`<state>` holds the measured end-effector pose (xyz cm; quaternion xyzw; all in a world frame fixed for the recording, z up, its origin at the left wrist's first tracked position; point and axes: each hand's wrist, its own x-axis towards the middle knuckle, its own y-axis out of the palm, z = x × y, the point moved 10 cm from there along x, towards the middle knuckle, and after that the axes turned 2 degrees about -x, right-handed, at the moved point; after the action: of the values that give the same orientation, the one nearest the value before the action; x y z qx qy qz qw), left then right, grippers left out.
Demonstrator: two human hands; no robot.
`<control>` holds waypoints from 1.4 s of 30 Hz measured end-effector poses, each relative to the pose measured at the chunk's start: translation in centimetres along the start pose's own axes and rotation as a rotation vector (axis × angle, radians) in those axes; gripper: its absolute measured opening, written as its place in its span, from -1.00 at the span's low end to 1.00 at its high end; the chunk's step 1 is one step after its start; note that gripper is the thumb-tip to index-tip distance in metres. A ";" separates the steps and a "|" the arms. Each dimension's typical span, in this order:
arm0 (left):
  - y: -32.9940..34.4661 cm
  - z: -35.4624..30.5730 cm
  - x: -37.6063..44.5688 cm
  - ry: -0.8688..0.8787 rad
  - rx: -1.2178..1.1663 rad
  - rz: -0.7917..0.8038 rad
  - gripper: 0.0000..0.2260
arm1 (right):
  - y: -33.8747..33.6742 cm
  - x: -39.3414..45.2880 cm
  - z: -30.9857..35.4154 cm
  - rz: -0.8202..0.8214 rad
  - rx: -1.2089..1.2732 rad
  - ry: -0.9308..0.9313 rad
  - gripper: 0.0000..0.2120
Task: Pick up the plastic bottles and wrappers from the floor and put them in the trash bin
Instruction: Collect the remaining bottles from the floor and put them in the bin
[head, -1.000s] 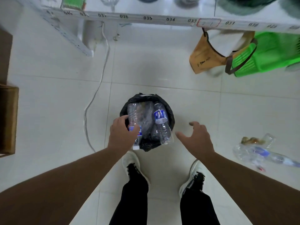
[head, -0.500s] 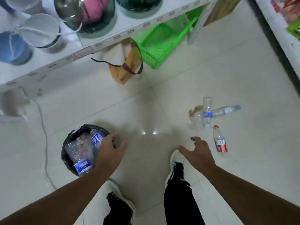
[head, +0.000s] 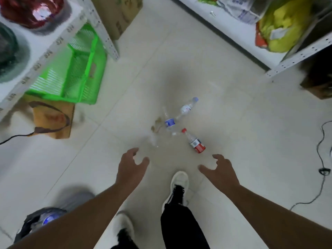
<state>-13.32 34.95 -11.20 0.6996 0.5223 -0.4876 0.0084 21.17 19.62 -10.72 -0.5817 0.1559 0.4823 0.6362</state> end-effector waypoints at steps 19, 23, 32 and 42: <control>12.0 -15.3 26.4 0.526 0.949 0.282 -0.47 | 3.6 18.9 0.7 -0.006 0.065 0.193 -0.06; 20.2 -13.6 33.3 0.852 1.220 0.391 -0.30 | 10.6 27.2 -0.9 0.067 -0.098 0.123 -0.01; 26.8 -7.1 39.9 1.193 1.503 0.363 -0.44 | 18.8 34.6 -4.3 -0.060 -0.379 -0.097 -0.35; 7.7 -11.5 29.0 0.606 1.272 0.123 -0.45 | 8.0 19.3 -3.7 0.050 -0.149 0.049 -0.35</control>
<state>-0.47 58.39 -29.02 0.7020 0.0748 -0.4806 -0.5202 25.48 23.54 -31.08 -0.6349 0.1496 0.4938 0.5751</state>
